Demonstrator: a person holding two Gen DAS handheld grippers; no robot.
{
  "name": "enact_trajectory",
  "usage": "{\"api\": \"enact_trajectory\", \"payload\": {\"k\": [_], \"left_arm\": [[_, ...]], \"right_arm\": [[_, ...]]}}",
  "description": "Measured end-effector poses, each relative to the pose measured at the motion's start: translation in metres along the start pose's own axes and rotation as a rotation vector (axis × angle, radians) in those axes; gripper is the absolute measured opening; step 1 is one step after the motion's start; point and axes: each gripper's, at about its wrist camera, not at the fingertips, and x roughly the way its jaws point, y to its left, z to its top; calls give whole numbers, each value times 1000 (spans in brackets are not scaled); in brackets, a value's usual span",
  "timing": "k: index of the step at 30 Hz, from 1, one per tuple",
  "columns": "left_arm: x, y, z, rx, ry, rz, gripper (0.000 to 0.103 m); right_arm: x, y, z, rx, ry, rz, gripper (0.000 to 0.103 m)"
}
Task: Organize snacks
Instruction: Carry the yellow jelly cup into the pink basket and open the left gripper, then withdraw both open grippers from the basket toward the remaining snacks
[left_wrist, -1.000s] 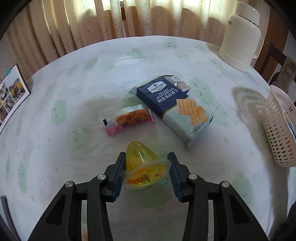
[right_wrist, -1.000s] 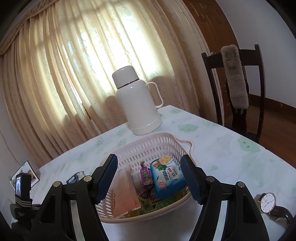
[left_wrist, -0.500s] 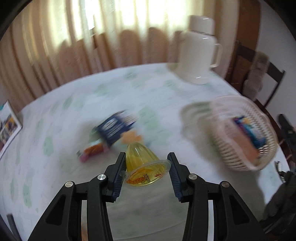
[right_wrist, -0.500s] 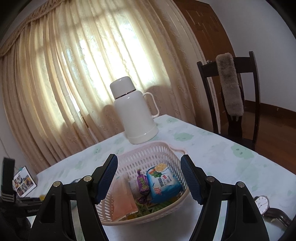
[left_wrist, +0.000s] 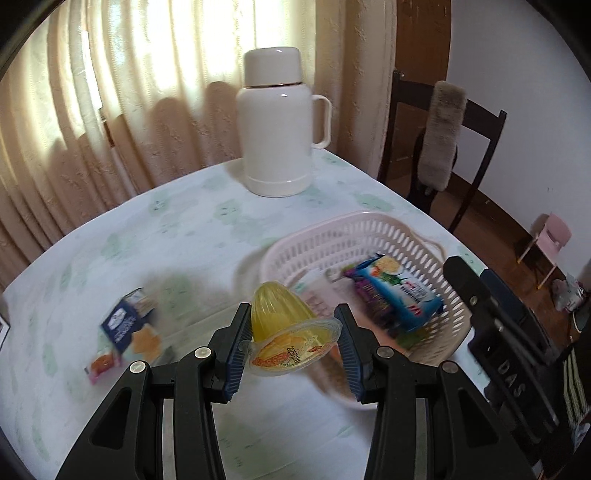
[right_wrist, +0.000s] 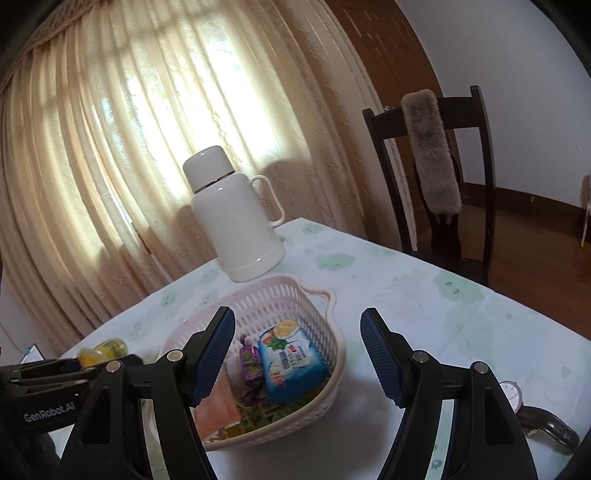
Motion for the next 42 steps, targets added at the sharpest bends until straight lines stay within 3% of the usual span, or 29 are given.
{"api": "enact_trajectory", "payload": {"k": [2, 3, 4, 6, 21, 42], "left_arm": [[5, -3, 3, -12, 13, -30, 43], [6, -4, 3, -16, 18, -41, 48], [6, -5, 4, -21, 15, -52, 61], [2, -6, 4, -29, -13, -45, 67], [-3, 11, -6, -65, -1, 17, 67], [-19, 51, -42, -115, 35, 86, 69]], "right_arm": [[0, -1, 0, 3, 1, -4, 71], [0, -2, 1, 5, 1, -7, 71], [1, -2, 1, 5, 2, -10, 71], [1, -3, 1, 5, 3, -18, 71], [2, -6, -1, -3, 8, -25, 71], [3, 14, -9, -111, 16, -60, 71]]}}
